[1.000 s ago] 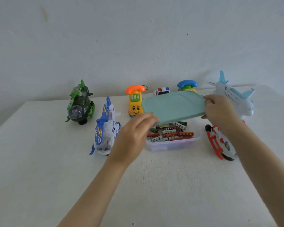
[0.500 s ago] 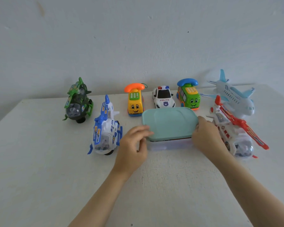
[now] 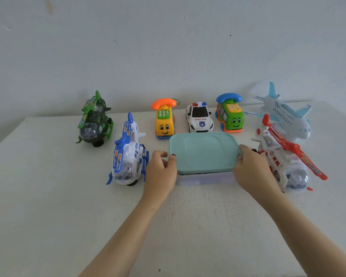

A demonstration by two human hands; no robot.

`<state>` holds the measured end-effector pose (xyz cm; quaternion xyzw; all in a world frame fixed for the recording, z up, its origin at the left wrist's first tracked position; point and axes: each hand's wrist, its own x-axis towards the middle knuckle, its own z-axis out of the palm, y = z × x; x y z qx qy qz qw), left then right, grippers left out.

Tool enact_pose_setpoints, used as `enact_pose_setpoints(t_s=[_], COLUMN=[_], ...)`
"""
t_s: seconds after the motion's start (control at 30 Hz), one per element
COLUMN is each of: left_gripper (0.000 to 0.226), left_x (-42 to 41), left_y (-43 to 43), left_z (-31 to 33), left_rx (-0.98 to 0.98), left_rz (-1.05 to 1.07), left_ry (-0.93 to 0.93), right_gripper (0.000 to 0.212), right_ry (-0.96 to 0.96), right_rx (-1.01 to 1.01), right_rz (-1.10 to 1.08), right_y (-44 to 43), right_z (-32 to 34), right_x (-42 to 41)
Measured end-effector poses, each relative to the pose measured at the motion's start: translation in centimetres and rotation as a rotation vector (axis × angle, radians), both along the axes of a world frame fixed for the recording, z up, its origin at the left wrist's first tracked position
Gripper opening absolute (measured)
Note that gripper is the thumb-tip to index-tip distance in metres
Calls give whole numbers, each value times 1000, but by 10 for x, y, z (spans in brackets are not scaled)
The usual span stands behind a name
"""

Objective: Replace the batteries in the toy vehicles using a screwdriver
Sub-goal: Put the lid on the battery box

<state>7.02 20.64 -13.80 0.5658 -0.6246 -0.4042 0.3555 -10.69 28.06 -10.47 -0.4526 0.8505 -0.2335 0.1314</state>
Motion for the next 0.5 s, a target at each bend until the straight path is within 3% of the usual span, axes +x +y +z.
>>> enact_pose_setpoints(t_s=[0.5], left_gripper=[9], left_x=[23], left_y=[23], left_z=[5], left_rx=[103], left_rz=[-8], left_ry=[14], right_gripper=[42], right_ry=[-198], right_rx=[-151], right_rz=[-23], right_y=[39], right_z=[-10], right_x=[8])
